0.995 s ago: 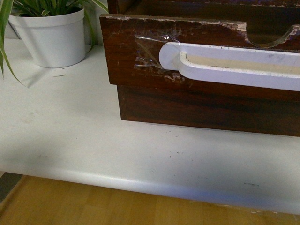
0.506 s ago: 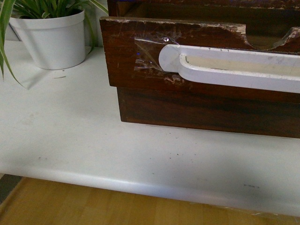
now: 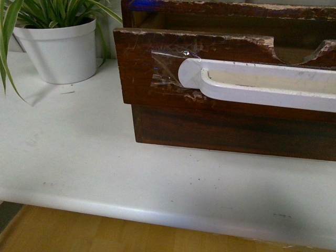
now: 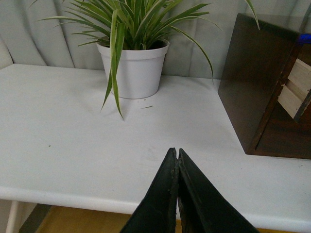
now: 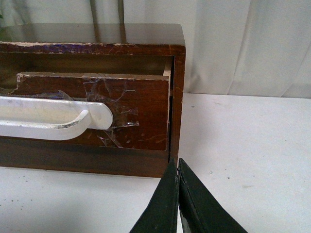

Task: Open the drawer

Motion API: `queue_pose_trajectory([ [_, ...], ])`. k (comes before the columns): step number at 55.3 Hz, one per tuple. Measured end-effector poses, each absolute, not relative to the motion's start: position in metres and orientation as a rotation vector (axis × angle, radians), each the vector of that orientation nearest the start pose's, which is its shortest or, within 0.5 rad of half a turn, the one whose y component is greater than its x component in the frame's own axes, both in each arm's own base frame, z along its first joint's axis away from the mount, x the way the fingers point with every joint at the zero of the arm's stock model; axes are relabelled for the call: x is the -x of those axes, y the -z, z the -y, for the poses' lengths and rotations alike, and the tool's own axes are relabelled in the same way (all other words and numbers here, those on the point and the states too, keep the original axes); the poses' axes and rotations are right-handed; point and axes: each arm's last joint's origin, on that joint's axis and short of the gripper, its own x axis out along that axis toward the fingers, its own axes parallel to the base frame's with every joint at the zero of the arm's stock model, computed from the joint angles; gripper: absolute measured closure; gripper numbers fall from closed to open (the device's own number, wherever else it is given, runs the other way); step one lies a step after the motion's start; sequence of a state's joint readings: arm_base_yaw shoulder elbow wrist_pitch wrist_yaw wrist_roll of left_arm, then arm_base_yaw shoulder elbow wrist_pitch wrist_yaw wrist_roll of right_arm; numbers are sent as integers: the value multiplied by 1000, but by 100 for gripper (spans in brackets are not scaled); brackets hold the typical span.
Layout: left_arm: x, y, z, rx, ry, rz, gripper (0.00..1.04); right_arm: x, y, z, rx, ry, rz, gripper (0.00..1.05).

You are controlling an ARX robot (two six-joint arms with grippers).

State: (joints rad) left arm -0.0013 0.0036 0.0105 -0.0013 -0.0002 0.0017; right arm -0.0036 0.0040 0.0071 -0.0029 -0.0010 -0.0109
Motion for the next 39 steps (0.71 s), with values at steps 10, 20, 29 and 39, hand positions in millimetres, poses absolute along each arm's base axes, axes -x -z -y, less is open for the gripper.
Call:
queue_pose_trajectory([
  [10,-97,-167,0,1,1,6,95,-98,-165,0,11,2,0,103],
  [20,-97,-167,0,1,1,6,62,-98,-165,0,11,2,0,73],
  [29,-97,-167,0,1,1,6,37,-98,-165,0,11,2,0,48],
  [39,-97,-167,0,1,1,6,9,-98,-165,0,11,2,0,20],
])
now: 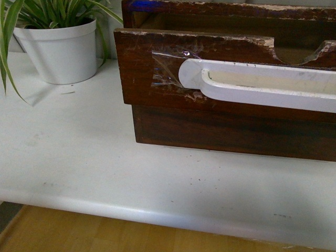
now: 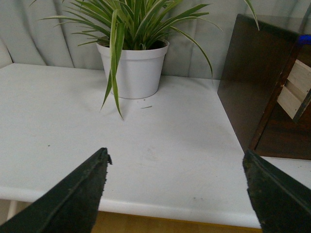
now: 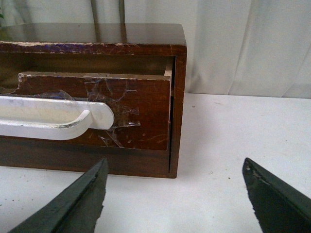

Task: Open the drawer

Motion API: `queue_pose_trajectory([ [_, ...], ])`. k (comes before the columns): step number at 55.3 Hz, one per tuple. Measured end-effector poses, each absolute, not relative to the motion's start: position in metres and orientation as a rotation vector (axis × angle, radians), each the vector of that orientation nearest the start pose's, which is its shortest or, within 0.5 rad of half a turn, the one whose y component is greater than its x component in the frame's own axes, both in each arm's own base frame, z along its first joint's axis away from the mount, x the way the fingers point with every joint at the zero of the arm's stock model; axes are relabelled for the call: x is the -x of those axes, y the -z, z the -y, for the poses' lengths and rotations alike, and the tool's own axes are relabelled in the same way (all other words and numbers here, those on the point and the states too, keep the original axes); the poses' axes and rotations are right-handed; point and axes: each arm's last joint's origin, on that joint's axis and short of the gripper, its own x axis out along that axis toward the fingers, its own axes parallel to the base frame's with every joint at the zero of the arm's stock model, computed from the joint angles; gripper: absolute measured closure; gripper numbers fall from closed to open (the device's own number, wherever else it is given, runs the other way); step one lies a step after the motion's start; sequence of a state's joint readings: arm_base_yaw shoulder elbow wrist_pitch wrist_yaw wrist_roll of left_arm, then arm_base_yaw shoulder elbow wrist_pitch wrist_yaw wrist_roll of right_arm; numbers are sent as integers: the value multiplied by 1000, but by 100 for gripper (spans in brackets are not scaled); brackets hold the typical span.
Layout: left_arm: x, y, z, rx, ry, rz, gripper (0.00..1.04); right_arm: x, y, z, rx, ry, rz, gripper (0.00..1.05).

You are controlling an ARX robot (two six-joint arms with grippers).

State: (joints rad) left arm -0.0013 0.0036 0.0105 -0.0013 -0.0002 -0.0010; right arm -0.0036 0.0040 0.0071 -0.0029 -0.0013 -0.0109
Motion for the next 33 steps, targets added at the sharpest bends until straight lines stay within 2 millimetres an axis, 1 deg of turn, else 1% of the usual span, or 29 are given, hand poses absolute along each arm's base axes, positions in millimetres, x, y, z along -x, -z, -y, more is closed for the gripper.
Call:
queue_pose_trajectory([
  [1,-97,-167,0,1,1,6,6,-98,-165,0,11,2,0,16],
  [2,-97,-167,0,1,1,6,5,-98,-165,0,10,2,0,14],
  [4,-97,-167,0,1,1,6,5,-98,-165,0,10,2,0,8],
  [5,-97,-167,0,1,1,6,7,-98,-165,0,10,2,0,7],
  [9,-97,-167,0,1,1,6,6,-98,-165,0,10,2,0,9],
  [33,-97,-167,0,1,1,6,6,-98,-165,0,10,2,0,9],
])
